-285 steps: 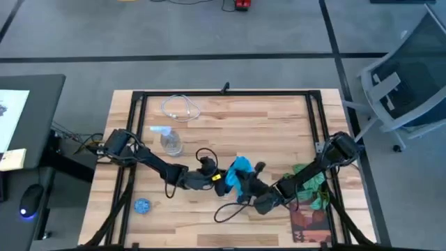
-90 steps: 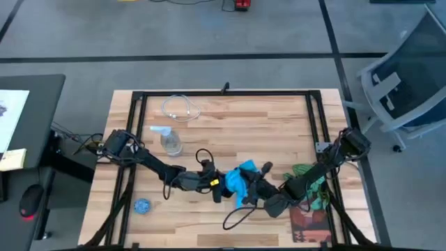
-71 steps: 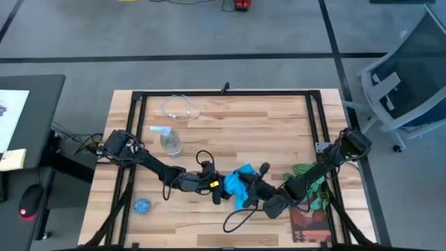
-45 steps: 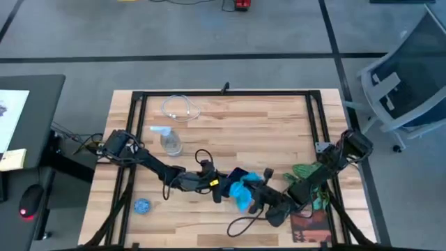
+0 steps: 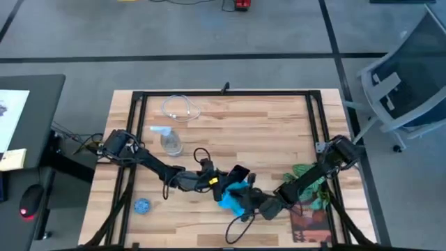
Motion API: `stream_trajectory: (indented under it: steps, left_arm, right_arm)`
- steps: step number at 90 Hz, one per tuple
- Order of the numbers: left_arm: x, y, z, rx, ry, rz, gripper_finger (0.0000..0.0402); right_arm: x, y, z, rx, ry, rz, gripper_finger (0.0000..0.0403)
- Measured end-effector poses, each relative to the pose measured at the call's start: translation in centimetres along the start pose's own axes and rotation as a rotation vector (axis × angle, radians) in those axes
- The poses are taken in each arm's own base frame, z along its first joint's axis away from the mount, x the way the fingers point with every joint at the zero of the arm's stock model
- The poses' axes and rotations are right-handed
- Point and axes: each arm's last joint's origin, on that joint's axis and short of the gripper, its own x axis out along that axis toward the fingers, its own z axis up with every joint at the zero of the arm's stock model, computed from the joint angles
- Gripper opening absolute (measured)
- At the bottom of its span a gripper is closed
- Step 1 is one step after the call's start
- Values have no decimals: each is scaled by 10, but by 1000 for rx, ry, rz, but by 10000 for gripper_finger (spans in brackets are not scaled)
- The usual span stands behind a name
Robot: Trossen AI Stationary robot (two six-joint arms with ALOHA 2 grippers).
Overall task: Apply microfiber cloth
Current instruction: Wipe the front of the cellphone with a microfiber cloth
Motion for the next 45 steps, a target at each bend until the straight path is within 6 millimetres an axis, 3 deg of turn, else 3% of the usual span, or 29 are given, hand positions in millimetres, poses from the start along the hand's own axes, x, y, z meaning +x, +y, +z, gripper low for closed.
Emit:
stream_trajectory:
  steps: [13,23,45]
  left_arm:
    - [0,0,0,-6,4,-7,7]
    - [0,-1,0,-9,10,-14,7]
    - [0,3,-3,15,13,20,7]
  right_arm:
    - [12,-5,17,-84,-24,-24,0]
    - [20,-8,22,-107,-41,59,0]
    - [23,-5,3,-79,113,153,0]
